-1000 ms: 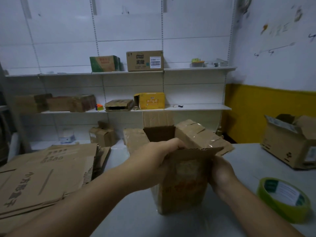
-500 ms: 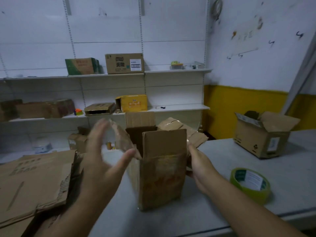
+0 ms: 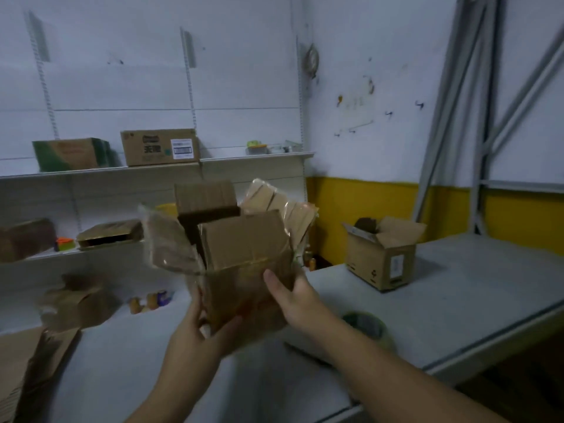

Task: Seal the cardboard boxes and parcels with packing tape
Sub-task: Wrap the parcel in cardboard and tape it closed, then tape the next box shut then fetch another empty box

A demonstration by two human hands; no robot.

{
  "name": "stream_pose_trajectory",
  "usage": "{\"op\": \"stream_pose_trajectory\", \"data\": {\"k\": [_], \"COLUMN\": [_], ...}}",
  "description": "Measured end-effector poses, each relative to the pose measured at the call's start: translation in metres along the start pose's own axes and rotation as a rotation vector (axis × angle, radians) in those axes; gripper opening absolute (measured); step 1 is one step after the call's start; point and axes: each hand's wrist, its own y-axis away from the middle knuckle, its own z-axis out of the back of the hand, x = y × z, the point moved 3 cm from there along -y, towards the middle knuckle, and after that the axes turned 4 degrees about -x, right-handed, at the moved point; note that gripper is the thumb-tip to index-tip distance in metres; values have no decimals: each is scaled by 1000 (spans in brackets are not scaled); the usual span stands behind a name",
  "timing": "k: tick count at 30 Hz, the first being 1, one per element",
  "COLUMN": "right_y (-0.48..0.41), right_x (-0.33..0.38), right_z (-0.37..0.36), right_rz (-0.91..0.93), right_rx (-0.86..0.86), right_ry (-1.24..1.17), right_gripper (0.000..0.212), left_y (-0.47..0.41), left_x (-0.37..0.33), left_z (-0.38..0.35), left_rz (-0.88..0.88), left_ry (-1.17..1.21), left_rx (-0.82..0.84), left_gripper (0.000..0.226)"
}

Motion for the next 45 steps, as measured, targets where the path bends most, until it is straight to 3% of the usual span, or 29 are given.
{"op": "stream_pose_trajectory", "data": {"k": [2,5,8,11,14,17,20,23,26,31,37,39,42,45], "right_y": [-3,-1,9,28,39,38,28,3,-38,-112,-127,-110,-79,-68], "right_x": [20,38,38,25,-3,-37,-75,-110,-131,-170,-169,-157,-119,-62], "right_z": [44,118,186,262,328,381,420,444,454,468,460,459,451,409], "right_rz": [80,232,263,266,170,96,24,-93,-126,-145,-136,-151,-161,123], "right_rx": [-144,-412,-632,-894,-1038,-1100,-1113,-1059,-1007,-858,-825,-922,-1118,-1170], "right_ry": [76,161,55,11,28,69,153,213,212,167,74,229,835,1097], "right_gripper": [64,79,75,84,83,77,68,78,73,112,95,83,54,28], "left_y": [-5,-17,-32,-25,-10,-23,-70,-119,-150,-165,-167,-164,-159,-161], "left_x": [-33,-76,-92,-90,-78,-58,-29,12,44,72,74,66,42,18], "left_z": [-31,-95,-166,-255,-319,-332,-318,-303,-303,-321,-327,-317,-280,-225], "left_rz": [-114,-149,-195,-210,-167,-185,-48,112,166,141,118,73,-89,-320], "left_ry": [-11,116,47,61,123,-3,-32,-181,-278,-371,-440,-515,-746,-989], "left_rx": [117,312,296,509,730,696,564,502,527,592,674,654,540,423], "left_gripper": [71,69,87,90,62,57,36,51,59,62,63,61,55,55]}}
